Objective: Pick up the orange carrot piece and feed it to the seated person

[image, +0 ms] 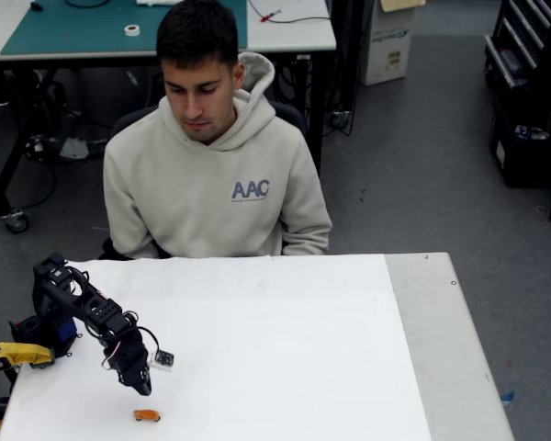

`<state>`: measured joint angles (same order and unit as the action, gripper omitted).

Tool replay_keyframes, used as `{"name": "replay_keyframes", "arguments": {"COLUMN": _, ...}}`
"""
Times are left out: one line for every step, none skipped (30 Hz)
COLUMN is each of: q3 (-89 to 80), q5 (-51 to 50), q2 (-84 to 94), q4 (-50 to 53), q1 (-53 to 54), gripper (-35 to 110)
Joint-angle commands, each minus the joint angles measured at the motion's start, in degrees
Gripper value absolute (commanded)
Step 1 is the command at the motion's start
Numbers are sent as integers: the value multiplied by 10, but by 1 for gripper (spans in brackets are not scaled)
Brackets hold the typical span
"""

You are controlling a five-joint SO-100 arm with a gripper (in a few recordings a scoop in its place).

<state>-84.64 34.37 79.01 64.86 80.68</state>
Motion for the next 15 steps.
{"name": "replay_keyframes", "arguments": {"q3": 46, "q5": 30, "q2": 16, "q4": 8, "q1": 23, "gripper": -2}}
{"name": "replay_keyframes", "arguments": {"q3": 46, "q5": 35, "q2": 15, "q4": 8, "q1": 26, "gripper": -2}}
{"name": "replay_keyframes", "arguments": {"q3": 46, "q5": 38, "q2": 13, "q4": 8, "q1": 29, "gripper": -2}}
{"name": "replay_keyframes", "arguments": {"q3": 46, "q5": 40, "q2": 12, "q4": 8, "q1": 32, "gripper": -2}}
{"name": "replay_keyframes", "arguments": {"q3": 46, "q5": 42, "q2": 12, "q4": 8, "q1": 33, "gripper": -2}}
{"name": "replay_keyframes", "arguments": {"q3": 46, "q5": 42, "q2": 12, "q4": 8, "q1": 35, "gripper": -2}}
{"name": "replay_keyframes", "arguments": {"q3": 46, "q5": 43, "q2": 12, "q4": 8, "q1": 35, "gripper": -2}}
{"name": "replay_keyframes", "arguments": {"q3": 46, "q5": 43, "q2": 12, "q4": 8, "q1": 35, "gripper": -2}}
{"name": "replay_keyframes", "arguments": {"q3": 46, "q5": 44, "q2": 12, "q4": 8, "q1": 35, "gripper": -2}}
{"name": "replay_keyframes", "arguments": {"q3": 46, "q5": 44, "q2": 12, "q4": 8, "q1": 35, "gripper": -2}}
{"name": "replay_keyframes", "arguments": {"q3": 47, "q5": 45, "q2": 12, "q4": 7, "q1": 35, "gripper": -2}}
{"name": "replay_keyframes", "arguments": {"q3": 47, "q5": 45, "q2": 12, "q4": 7, "q1": 35, "gripper": -2}}
{"name": "replay_keyframes", "arguments": {"q3": 47, "q5": 45, "q2": 12, "q4": 7, "q1": 35, "gripper": -2}}
{"name": "replay_keyframes", "arguments": {"q3": 47, "q5": 45, "q2": 12, "q4": 7, "q1": 35, "gripper": -2}}
{"name": "replay_keyframes", "arguments": {"q3": 47, "q5": 46, "q2": 12, "q4": 7, "q1": 35, "gripper": -2}}
